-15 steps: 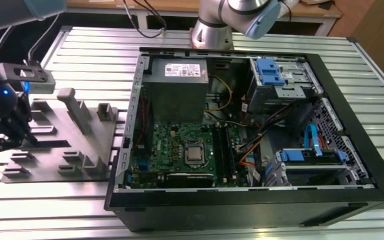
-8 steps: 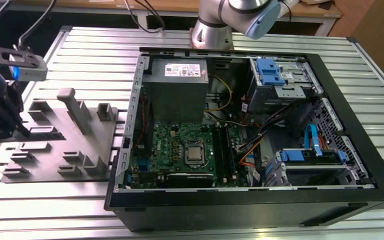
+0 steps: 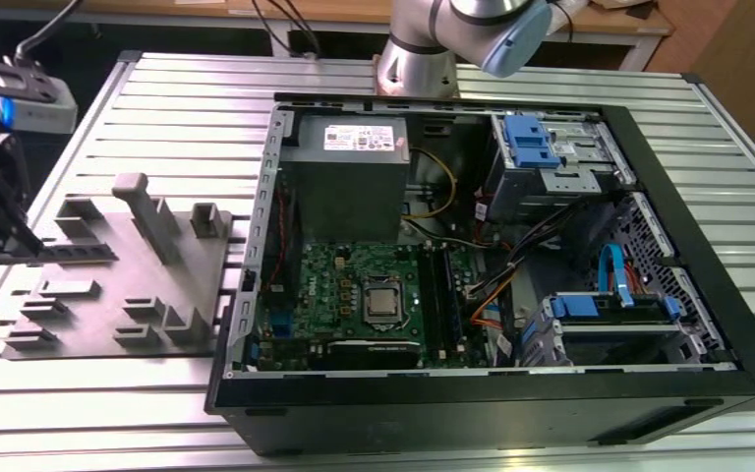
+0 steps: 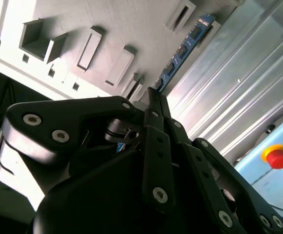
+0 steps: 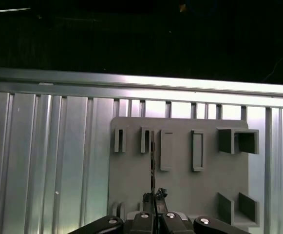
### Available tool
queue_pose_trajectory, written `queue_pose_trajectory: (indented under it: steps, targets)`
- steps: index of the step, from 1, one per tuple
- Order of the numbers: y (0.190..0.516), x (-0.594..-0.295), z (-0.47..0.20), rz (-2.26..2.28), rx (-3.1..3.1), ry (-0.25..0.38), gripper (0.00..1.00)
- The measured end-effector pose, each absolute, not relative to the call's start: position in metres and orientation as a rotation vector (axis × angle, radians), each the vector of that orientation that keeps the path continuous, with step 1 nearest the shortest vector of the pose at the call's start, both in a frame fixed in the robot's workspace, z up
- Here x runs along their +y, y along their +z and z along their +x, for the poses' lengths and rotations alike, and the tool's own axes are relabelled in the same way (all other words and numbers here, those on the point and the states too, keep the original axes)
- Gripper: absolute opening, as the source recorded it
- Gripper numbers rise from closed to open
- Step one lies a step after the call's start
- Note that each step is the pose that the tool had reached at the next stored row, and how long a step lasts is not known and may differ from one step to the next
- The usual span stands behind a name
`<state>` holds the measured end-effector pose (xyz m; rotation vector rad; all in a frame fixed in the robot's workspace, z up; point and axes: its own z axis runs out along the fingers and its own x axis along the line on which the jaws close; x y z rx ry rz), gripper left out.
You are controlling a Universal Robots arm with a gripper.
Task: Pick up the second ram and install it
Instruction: 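Pick up the second ram and move it above second insertion slot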
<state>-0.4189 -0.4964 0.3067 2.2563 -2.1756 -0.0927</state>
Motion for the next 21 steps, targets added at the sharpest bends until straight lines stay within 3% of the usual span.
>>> queue_pose_trajectory:
  steps: [21]
  targets:
    - [0.377,-0.496,-0.419,2.257,-2.177,-0.090,0.09]
